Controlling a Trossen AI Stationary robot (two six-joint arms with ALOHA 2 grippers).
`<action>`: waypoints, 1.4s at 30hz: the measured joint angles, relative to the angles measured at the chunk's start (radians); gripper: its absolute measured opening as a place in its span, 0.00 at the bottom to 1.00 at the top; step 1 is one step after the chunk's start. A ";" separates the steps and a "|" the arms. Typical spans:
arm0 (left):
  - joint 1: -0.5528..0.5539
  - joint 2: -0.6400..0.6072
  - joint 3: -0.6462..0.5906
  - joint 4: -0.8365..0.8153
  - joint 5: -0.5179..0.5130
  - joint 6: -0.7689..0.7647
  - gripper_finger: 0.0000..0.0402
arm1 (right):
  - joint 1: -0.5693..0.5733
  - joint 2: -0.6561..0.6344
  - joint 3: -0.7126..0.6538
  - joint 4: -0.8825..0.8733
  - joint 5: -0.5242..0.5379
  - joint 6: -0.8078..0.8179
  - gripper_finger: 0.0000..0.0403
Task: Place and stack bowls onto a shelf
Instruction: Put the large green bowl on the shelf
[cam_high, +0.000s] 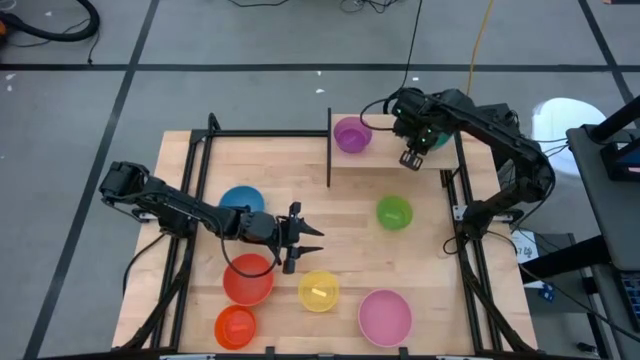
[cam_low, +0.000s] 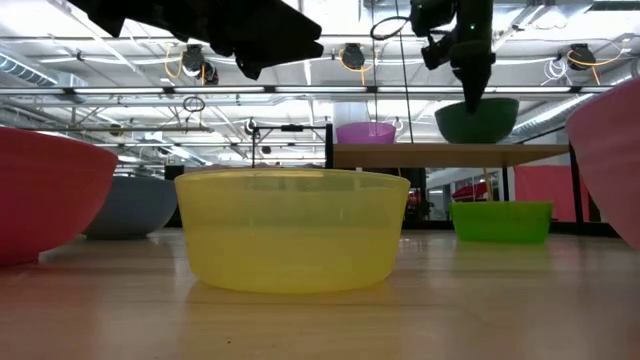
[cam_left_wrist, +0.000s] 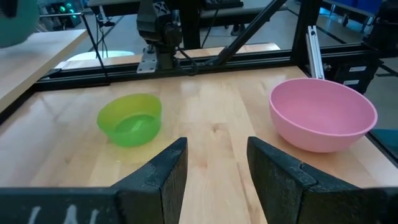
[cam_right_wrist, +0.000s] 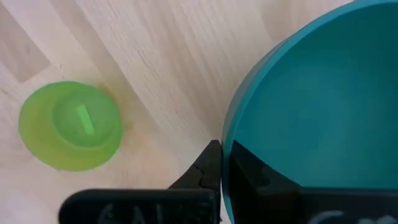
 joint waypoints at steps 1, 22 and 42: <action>0.000 0.000 0.000 0.000 0.000 0.000 0.43 | 0.000 0.000 -0.010 0.005 0.001 -0.002 0.00; 0.000 0.000 0.000 0.004 -0.001 -0.009 0.43 | -0.006 -0.001 -0.096 0.074 0.027 -0.030 0.06; 0.000 0.000 0.000 0.003 -0.001 0.007 0.43 | -0.006 0.000 -0.052 0.073 0.048 -0.038 0.07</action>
